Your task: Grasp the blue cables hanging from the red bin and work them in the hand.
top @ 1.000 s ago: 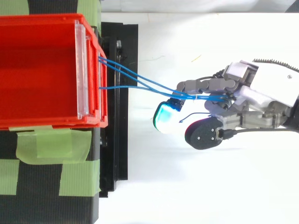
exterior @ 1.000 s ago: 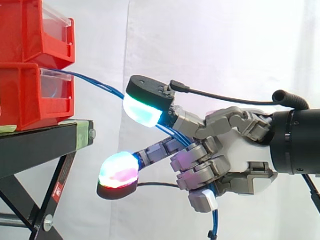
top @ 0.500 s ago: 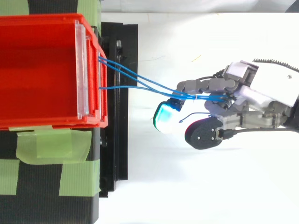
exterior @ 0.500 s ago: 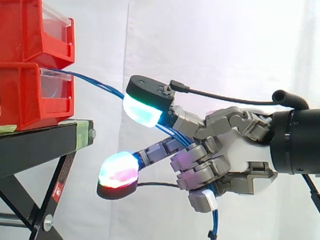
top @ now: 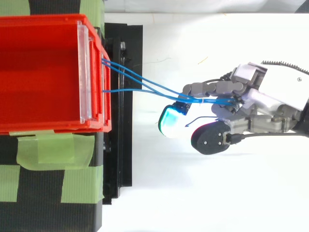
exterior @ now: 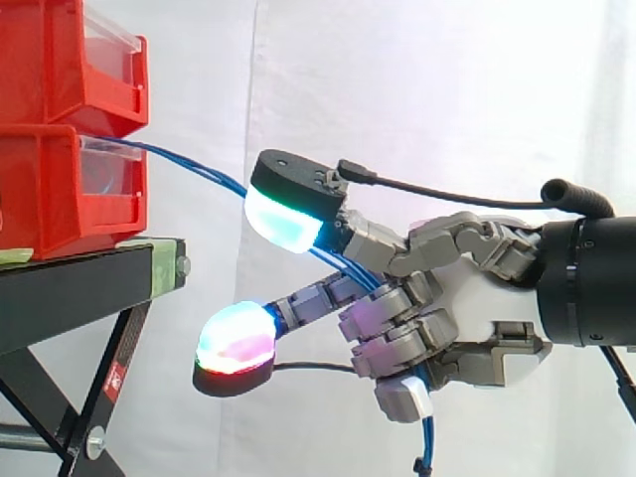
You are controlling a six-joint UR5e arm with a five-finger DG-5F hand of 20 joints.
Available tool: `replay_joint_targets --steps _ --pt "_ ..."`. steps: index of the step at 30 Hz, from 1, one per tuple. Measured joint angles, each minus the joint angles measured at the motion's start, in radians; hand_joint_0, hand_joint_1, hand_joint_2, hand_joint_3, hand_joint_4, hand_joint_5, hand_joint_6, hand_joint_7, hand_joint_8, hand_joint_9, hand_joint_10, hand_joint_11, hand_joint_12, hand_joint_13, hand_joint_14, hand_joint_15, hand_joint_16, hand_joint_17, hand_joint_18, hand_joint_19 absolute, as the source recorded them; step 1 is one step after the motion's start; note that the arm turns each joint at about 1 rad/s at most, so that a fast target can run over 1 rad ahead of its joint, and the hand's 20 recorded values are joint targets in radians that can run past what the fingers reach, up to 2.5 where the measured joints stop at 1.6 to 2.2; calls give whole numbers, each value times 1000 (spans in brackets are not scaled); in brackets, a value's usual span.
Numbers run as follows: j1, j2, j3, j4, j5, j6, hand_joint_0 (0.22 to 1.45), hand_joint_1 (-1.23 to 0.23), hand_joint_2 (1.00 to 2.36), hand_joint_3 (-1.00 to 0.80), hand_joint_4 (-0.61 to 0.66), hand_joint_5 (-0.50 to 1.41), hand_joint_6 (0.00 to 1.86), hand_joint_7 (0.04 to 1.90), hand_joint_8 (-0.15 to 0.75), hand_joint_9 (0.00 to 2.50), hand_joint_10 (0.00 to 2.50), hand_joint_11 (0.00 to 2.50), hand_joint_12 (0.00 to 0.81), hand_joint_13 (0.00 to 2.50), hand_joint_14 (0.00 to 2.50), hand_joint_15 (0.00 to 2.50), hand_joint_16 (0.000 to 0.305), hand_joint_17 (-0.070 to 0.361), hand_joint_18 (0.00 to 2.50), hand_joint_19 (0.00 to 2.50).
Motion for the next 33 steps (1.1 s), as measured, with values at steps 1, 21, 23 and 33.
replay_joint_targets --steps 1,21,23,33 --pt "0 0 0 0 0 0 793 -573 1002 -951 349 430 16 1130 517 1926 2500 2500 721 2092 2500 2090 215 161 2449 764" --pt "0 0 0 0 -1 0 793 -572 1002 -955 345 429 17 1140 510 1913 2500 2500 704 2067 2500 2079 209 157 2425 764" --pt "0 0 0 0 -1 0 793 -571 1002 -955 339 427 17 1139 510 1913 2500 2500 704 2067 2500 2079 209 157 2425 764" --pt "0 0 0 0 0 0 790 -570 1001 -956 334 422 16 1141 510 1913 2500 2500 704 2067 2500 2079 209 157 2425 764"
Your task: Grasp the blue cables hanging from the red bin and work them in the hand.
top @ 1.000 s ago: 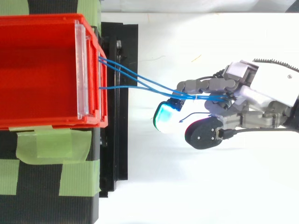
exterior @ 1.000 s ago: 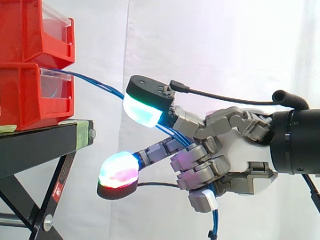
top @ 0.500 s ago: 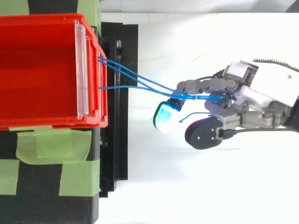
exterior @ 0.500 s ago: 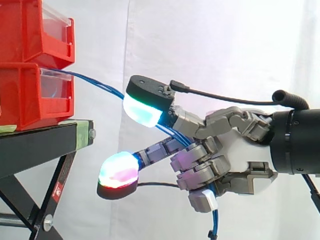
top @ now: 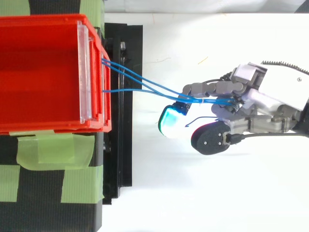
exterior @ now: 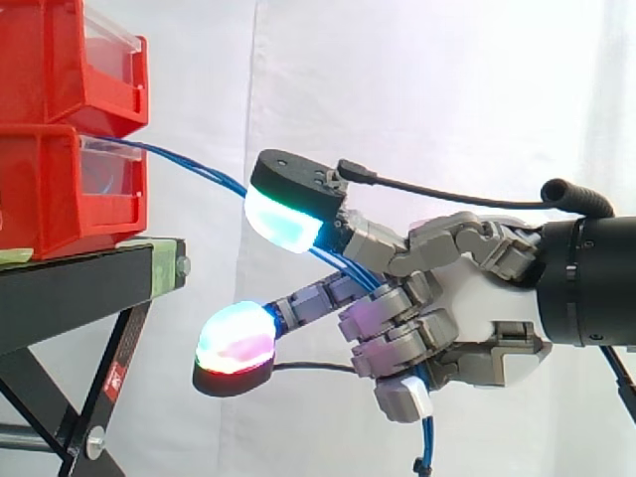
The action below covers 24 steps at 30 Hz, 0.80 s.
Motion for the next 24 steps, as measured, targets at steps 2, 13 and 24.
replay_joint_targets --steps 2,13,24 --pt "0 0 0 0 0 0 790 -570 1002 -960 335 420 16 1134 510 1913 2500 2500 704 2067 2500 2079 209 157 2425 764" --pt "0 0 0 0 -1 0 789 -576 1002 -955 257 344 10 1298 510 1913 2500 2500 704 2067 2500 2079 209 157 2425 764" --pt "0 0 0 0 0 0 793 -613 1000 -987 245 243 1 1353 510 1913 2500 2500 704 2067 2500 2079 209 157 2425 764"
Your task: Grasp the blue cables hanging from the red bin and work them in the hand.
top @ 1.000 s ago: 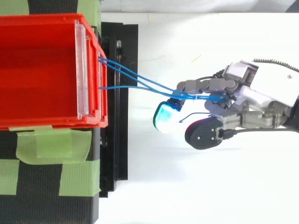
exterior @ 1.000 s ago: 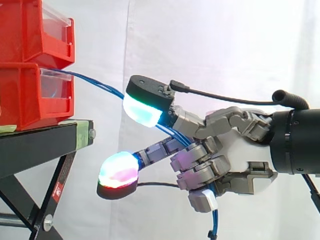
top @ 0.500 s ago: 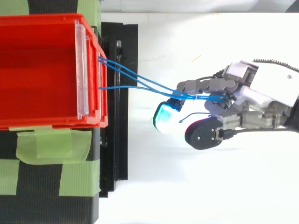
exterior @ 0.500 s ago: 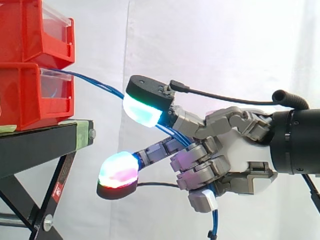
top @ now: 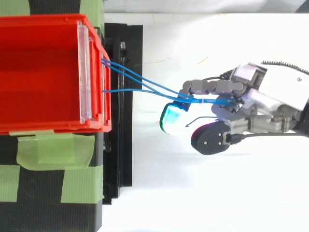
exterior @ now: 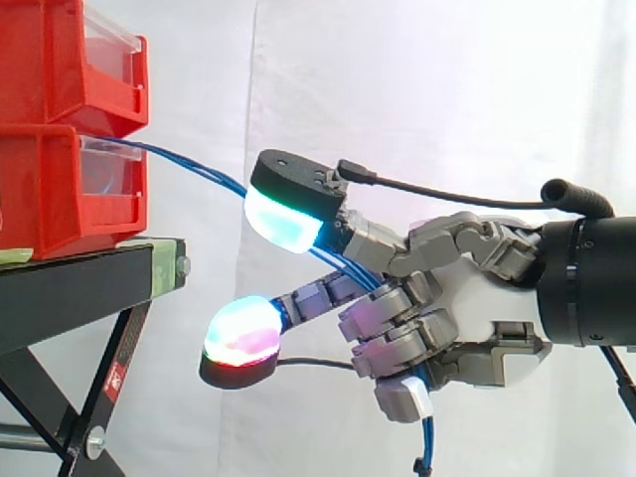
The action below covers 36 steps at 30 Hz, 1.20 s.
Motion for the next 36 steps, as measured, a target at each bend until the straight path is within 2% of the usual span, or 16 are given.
replay_joint_targets --steps 11,30,36 --pt "0 0 0 0 0 0 811 -666 1000 -1000 209 179 110 1305 510 1913 2500 2500 704 2067 2500 2079 209 157 2425 764" --pt "1 0 0 -13 0 1 806 -653 1000 -990 217 191 107 1308 510 1913 2500 2500 704 2067 2500 2079 209 157 2425 764" --pt "-1 10 10 -32 -1 25 805 -641 1001 -985 220 193 108 1309 510 1913 2500 2500 704 2067 2500 2079 209 157 2425 764"
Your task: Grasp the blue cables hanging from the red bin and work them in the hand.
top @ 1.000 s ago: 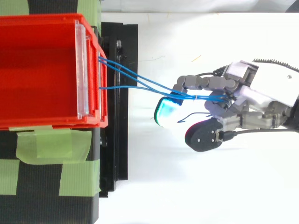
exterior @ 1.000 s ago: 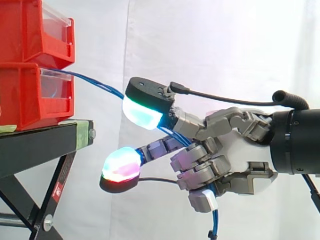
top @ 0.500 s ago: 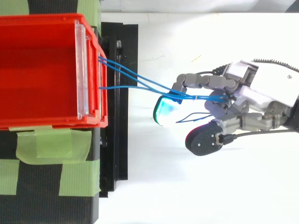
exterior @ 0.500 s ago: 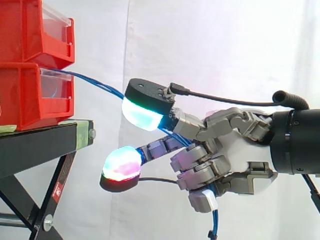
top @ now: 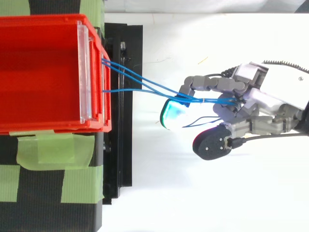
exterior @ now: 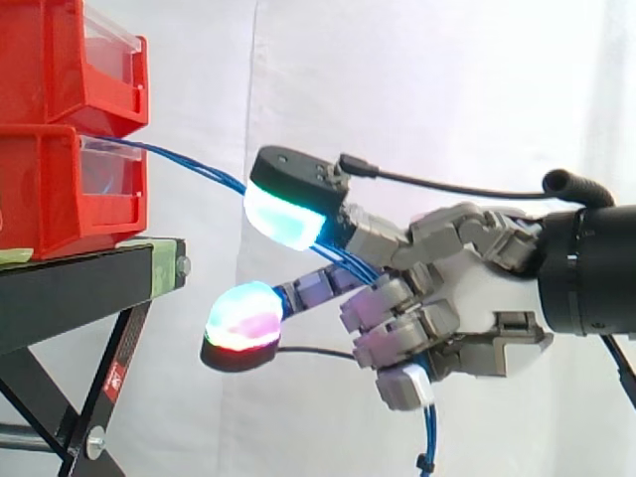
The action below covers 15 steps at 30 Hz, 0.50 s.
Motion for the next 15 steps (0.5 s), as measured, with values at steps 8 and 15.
replay_joint_targets --steps 8,15 --pt "-22 8 126 -132 -1 37 803 -617 1001 -977 247 188 166 1301 510 1913 2500 2500 704 2067 2500 2079 209 157 2425 764" --pt "-43 8 228 -313 6 39 815 -614 1001 -960 244 176 283 1275 510 1913 2500 2500 704 2067 2500 2079 209 157 2425 764"
